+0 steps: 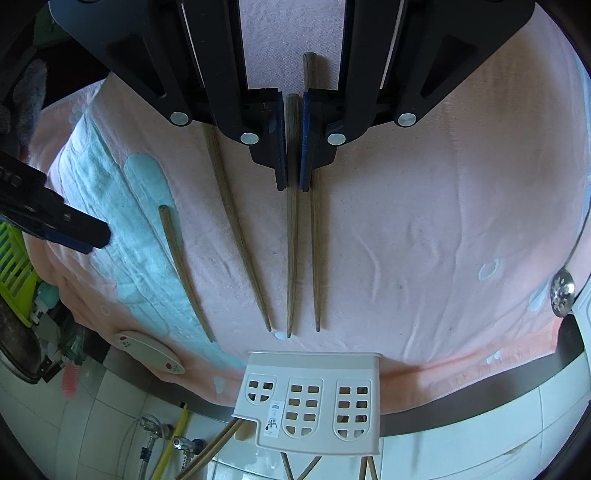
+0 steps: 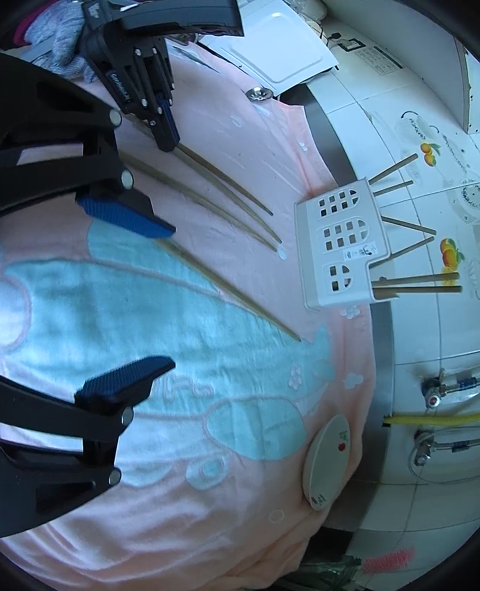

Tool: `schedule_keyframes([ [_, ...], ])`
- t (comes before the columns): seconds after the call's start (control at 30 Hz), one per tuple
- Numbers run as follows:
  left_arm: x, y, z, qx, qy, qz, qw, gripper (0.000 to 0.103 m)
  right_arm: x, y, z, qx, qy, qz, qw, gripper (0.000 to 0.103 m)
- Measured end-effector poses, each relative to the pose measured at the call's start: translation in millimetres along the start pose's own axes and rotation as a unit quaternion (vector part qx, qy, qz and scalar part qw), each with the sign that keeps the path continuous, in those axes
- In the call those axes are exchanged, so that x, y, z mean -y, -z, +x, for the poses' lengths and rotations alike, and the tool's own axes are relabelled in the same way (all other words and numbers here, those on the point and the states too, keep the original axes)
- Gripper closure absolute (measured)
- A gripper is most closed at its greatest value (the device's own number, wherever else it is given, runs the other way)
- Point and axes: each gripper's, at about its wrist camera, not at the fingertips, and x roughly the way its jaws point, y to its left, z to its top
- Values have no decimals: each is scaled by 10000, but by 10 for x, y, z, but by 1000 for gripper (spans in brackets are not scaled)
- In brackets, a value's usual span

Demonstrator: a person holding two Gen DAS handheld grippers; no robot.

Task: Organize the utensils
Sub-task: 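Grasp a chopstick with the left tool while the right tool grasps another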

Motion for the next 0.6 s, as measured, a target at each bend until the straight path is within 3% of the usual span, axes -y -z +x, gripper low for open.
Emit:
schedule_keyframes([
  [0.23,-53,16,8,28,247,-37,9997,96,-116,-89,235,-129,-92,354,9992,62],
  [0.6,-96,2,37,46,531,15,9986,96,-242,-188,629,-305,55,721,9969,78],
])
